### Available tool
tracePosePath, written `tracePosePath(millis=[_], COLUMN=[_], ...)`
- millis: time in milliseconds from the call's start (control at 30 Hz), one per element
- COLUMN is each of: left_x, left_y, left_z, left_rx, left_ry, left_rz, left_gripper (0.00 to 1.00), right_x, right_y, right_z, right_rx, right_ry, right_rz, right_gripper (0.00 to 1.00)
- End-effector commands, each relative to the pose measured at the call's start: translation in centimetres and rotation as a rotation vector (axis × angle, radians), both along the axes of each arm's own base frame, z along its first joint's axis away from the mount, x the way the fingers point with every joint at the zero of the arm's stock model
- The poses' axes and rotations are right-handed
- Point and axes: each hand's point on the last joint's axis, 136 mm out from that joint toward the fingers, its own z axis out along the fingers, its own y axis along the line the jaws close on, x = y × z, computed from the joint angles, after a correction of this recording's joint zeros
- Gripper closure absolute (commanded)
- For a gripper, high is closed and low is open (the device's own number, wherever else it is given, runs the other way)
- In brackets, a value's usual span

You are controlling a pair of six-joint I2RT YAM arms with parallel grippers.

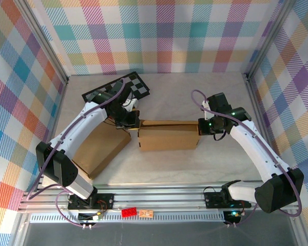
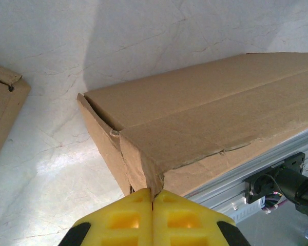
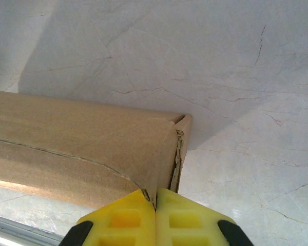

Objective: Fold the paper box

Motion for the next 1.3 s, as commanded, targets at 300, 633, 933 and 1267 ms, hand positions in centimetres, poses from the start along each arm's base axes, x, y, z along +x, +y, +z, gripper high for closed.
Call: tracePosePath(millis=[300,633,933,1267], left_x=[-0.5,-0.1,-0.7,-1.7], left_y=[-2.1,-3.1,-2.7,-1.7], left_z=[0.8,1.7,1.2,0.1], left_rx=[-0.083,-0.129,-0.129,-0.109], left_ry=[0.090,0.118,0.127,0.076], left_rz=[0.016,0.024,-0.015,-0.139], left_gripper=[1.00,1.00,1.00,1.00], right_x=[-0.6,-0.6,-0.4,-0.5], right_y=[0.3,0.3,0.4,1.1], right_z=[-0.7,-0.8,-0.7,-0.4], right_rx=[-0.009,-0.009,-0.006,0.033], right_ry=[0.052,0.054,0.052,0.026], right_rz=[0.011,0.016,0.015,0.043], right_gripper=[1.00,1.00,1.00,1.00])
